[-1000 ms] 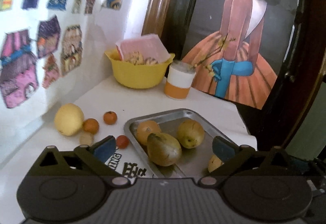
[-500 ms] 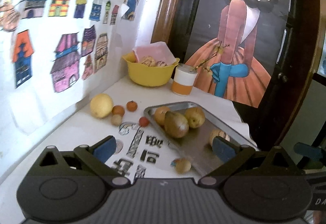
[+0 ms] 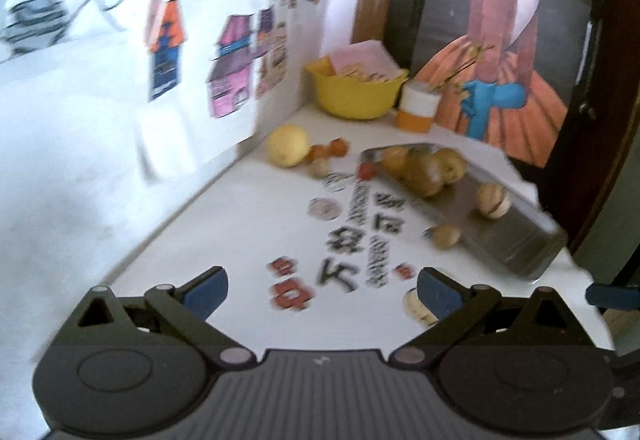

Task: Organize fruits
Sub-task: 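Withdraw both open tools from the tray toward the remaining fruits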

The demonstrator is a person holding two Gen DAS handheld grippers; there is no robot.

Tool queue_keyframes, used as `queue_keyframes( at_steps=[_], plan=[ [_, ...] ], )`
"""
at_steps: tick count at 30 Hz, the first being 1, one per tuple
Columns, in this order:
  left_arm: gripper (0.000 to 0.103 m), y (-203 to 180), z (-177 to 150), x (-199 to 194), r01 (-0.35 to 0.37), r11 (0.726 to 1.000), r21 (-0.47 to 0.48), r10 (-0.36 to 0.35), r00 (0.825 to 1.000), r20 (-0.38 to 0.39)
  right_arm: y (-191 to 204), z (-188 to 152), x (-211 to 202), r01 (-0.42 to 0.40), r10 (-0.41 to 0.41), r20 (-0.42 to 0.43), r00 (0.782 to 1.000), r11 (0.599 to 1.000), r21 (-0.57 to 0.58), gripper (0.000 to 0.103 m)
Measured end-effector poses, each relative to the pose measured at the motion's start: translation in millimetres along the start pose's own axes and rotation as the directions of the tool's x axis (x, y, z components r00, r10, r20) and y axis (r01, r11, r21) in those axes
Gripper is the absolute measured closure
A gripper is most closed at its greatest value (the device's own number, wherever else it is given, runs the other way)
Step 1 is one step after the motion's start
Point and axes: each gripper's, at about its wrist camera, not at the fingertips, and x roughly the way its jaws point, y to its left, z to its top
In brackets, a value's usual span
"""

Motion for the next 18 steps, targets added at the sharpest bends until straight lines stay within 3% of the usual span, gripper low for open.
queue_keyframes(
  at_steps=[11,18],
  plan=[
    [0.001,33.1,0.1,-7.3,-0.080,0.997,-0.005,0.079,0.996,-0.031,26.5,1.1,21.7,-0.090,0.092,-0.065,0.994,0.995,0.032,0.001],
    [0.001,35.9,10.8,8.6,-0.088,0.996,-0.007,0.087,0.995,-0.046,32.9,16.5,36.3,-0.127,0.128,-0.053,0.990,0.992,0.016,0.001]
  ],
)
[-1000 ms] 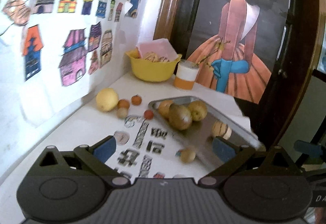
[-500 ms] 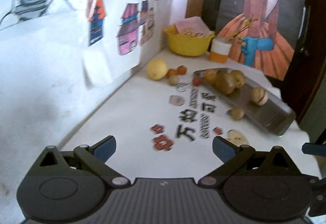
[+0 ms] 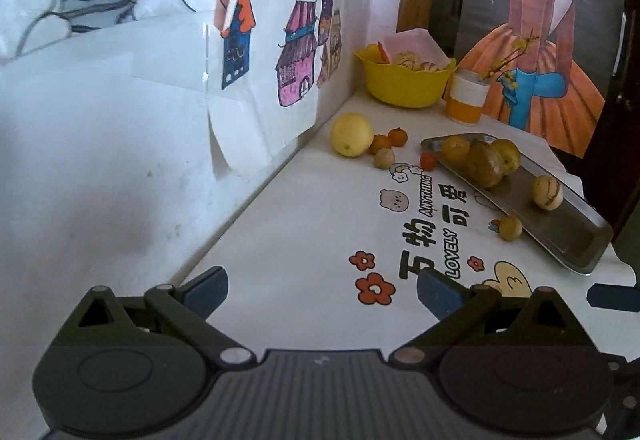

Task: Organize fruits
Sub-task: 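Withdraw both open tools from the tray toward the remaining fruits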

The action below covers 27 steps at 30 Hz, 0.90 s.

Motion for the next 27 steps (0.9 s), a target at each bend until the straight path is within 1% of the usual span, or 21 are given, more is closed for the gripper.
queue_keyframes(
  at_steps=[5,13,14,16,17,20,23,27],
  plan=[
    [0.001,-6.9,12.9,18.6,0.023,1.000,0.005,-0.023,1.000,-0.011,-8.7,11.1,13.6,0.003,-0.003,0.003,1.000,1.000,0.021,0.001],
    [0.001,-19.3,40.4,52.0,0.053,0.998,0.021,-0.053,0.999,-0.009,-39.2,21.7,33.7,0.024,-0.026,0.006,1.000,0.987,0.160,0.001],
    [0.001,-20.7,43.1,56.7,0.062,0.998,0.027,-0.062,0.998,-0.002,-42.7,22.8,37.1,0.025,-0.025,-0.002,1.000,0.984,0.175,0.001],
    [0.001,-23.4,47.3,65.9,0.118,0.991,0.054,-0.120,0.993,0.019,-49.0,23.9,43.4,0.014,-0.012,-0.010,1.000,0.981,0.194,0.001],
    [0.001,-24.4,49.6,72.5,0.139,0.988,0.065,-0.141,0.990,0.017,-51.4,24.4,46.3,0.008,-0.006,-0.011,1.000,0.980,0.198,0.001],
    [0.001,-27.4,56.6,92.2,0.149,0.987,0.066,-0.149,0.989,-0.007,-56.4,25.1,54.5,0.002,-0.001,-0.003,1.000,0.981,0.195,0.001],
    [0.001,-32.2,65.4,111.1,0.156,0.986,0.064,-0.155,0.988,-0.016,-61.2,26.2,64.9,0.007,-0.008,0.001,1.000,0.980,0.200,0.008],
    [0.001,-43.8,74.4,133.7,0.167,0.982,0.084,-0.165,0.986,-0.024,-68.8,28.4,79.2,0.010,-0.010,-0.003,1.000,0.975,0.223,0.016]
  ],
)
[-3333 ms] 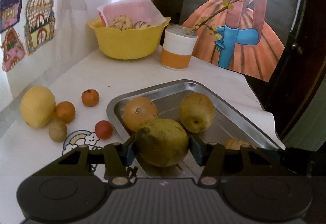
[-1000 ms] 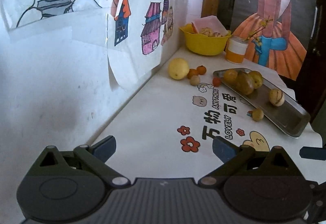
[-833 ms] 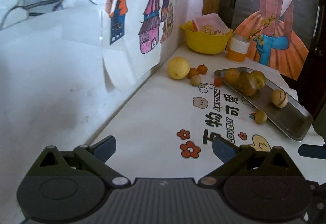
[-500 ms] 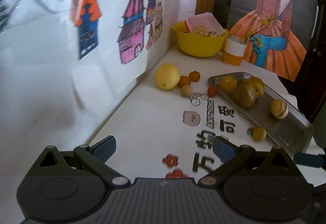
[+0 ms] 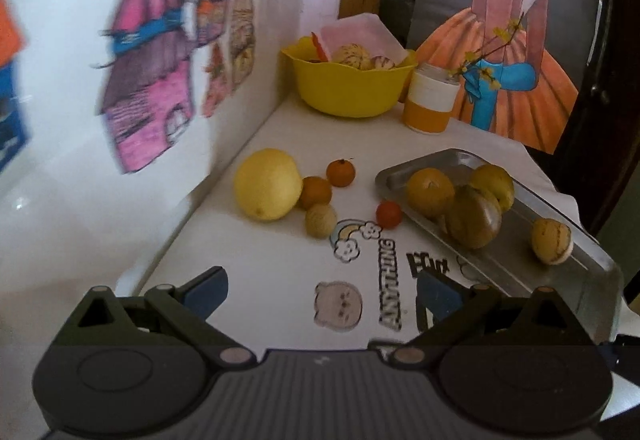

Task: Organize fruits
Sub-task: 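Withdraw both open tools from the tray toward the remaining fruits, then grasp the small brown round fruit with the right tool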

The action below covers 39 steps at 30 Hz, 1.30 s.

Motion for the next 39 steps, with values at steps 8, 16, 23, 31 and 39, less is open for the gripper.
queue_keyframes(
  at_steps=[8,16,23,31,39],
  plan=[
    [0.006,-1.2,10.0,36.9,-0.006,1.000,-0.012,0.006,1.000,-0.025,-3.0,12.4,17.3,0.016,-0.015,0.020,1.000,1.000,-0.027,0.035],
    [0.023,2.7,17.8,60.0,-0.080,0.996,-0.042,0.079,0.996,-0.035,1.2,21.1,31.4,0.014,-0.012,0.027,1.000,0.997,-0.071,0.039],
    [0.037,-4.3,22.5,69.1,-0.097,0.994,-0.040,0.097,0.995,-0.011,4.7,19.1,34.6,0.010,-0.004,0.042,0.999,0.992,-0.126,0.044],
    [0.074,-10.2,19.5,68.7,-0.109,0.994,-0.017,0.109,0.994,0.015,9.2,7.1,26.4,0.033,-0.022,0.054,0.998,0.978,-0.207,0.047],
    [0.077,-17.2,13.2,59.0,-0.079,0.997,0.010,0.079,0.997,0.001,7.6,7.8,25.9,0.033,-0.022,0.056,0.998,0.979,-0.204,0.065]
  ],
)
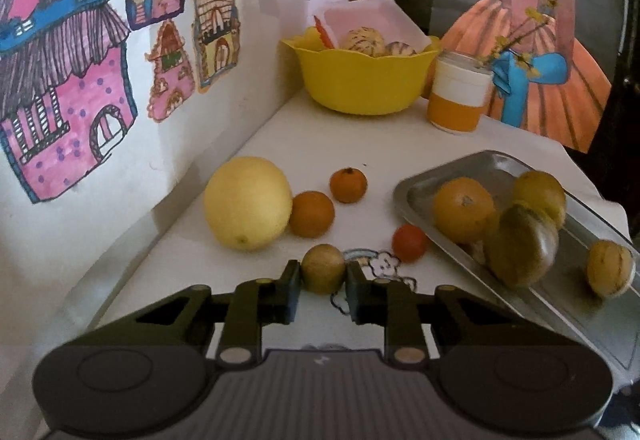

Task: Organize fruits
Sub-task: 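Grasp the small brown round fruit with the right tool, then carry the small brown fruit over the tray with the right tool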

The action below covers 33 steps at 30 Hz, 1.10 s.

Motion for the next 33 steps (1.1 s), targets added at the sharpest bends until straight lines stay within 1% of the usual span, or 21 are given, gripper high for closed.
queue_keyframes(
  at_steps=[2,5,8,14,19,22,27,33],
  plan=[
    [0.077,-2.3,-4.0,-5.7,0.014,1.000,0.013,-0.013,1.000,-0.004,-1.6,0.6,-0.1,0.002,-0.002,-0.001,1.000,1.000,0.012,0.069],
    [0.077,-7.1,-10.9,-16.4,0.011,0.999,0.042,-0.010,1.000,-0.014,-2.5,-0.1,-1.5,0.004,-0.004,-0.001,1.000,1.000,0.022,0.074],
    [0.077,-10.8,-18.3,-28.2,0.027,0.998,0.053,-0.026,0.999,-0.027,-1.8,-2.3,-4.5,0.001,-0.001,-0.001,1.000,1.000,0.024,0.074],
    [0.077,-19.2,-32.2,-49.9,0.056,0.997,0.061,-0.053,0.997,-0.050,-5.4,-6.3,-12.5,-0.009,0.009,-0.001,1.000,0.998,0.068,0.074],
    [0.077,-27.5,-42.3,-65.2,0.082,0.994,0.066,-0.078,0.995,-0.064,-7.4,-10.7,-27.3,-0.012,0.010,0.017,1.000,0.996,0.087,0.074],
    [0.077,-34.7,-47.5,-71.8,0.088,0.993,0.083,-0.083,0.994,-0.066,-10.1,-12.7,-35.7,-0.005,0.002,0.027,1.000,0.995,0.098,0.074],
    [0.077,-46.9,-52.4,-80.5,0.120,0.989,0.092,-0.112,0.991,-0.079,-19.0,-17.3,-52.2,0.006,-0.013,0.049,0.999,0.990,0.138,0.074],
    [0.077,-62.4,-47.9,-89.4,0.153,0.984,0.086,-0.149,0.987,-0.058,-34.3,-18.0,-74.0,0.029,-0.047,0.099,0.994,0.983,0.180,0.074]
  ],
)
